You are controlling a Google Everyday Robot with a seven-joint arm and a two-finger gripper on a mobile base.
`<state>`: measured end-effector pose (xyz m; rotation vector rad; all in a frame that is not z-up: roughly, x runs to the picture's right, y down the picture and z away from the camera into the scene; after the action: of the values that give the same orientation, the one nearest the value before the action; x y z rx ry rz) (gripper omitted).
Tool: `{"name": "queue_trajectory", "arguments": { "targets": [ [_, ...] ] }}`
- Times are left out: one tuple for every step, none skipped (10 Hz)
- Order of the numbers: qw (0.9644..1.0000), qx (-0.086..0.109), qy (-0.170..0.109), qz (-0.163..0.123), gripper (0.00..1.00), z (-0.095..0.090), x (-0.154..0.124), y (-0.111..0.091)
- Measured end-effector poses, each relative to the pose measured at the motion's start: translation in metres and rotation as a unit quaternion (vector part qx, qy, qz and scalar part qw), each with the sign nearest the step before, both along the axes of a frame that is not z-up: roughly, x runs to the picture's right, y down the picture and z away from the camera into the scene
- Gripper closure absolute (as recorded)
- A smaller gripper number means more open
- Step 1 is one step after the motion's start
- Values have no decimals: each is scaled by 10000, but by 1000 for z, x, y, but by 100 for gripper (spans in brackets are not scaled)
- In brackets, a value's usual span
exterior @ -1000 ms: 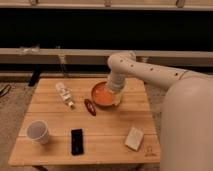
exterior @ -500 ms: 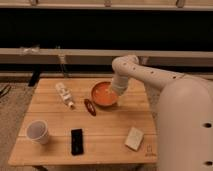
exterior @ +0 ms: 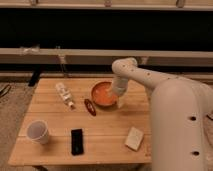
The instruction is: Pick up the ceramic bowl
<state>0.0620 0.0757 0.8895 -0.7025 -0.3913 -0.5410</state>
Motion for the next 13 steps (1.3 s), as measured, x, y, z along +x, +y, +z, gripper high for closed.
{"name": "queue_trajectory", "arguments": {
  "targets": [
    [10000,-38,-3,-12,34,3,-2,3],
    [10000,-75,13,-20,34,5,-3,7],
    [9999,-108,42,-17,34,6,-2,9],
    [9999,-139,62,-28,34,7,-3,12],
    [9998,-191,83,-60,34,9,-4,16],
    [9997,-223,88,-96,34,10,-7,18],
    [9996,-248,91,-126,34,11,-9,21],
    [9994,-280,93,-184,38,12,-12,25],
    [9993,-292,92,-211,46,12,-12,27],
    [9992,-301,91,-244,54,13,-13,28],
    [9991,-315,92,-284,65,13,-15,29],
    [9989,-322,104,-327,77,13,-17,30],
    [9988,-301,127,-364,87,11,-17,30]
  ]
}}
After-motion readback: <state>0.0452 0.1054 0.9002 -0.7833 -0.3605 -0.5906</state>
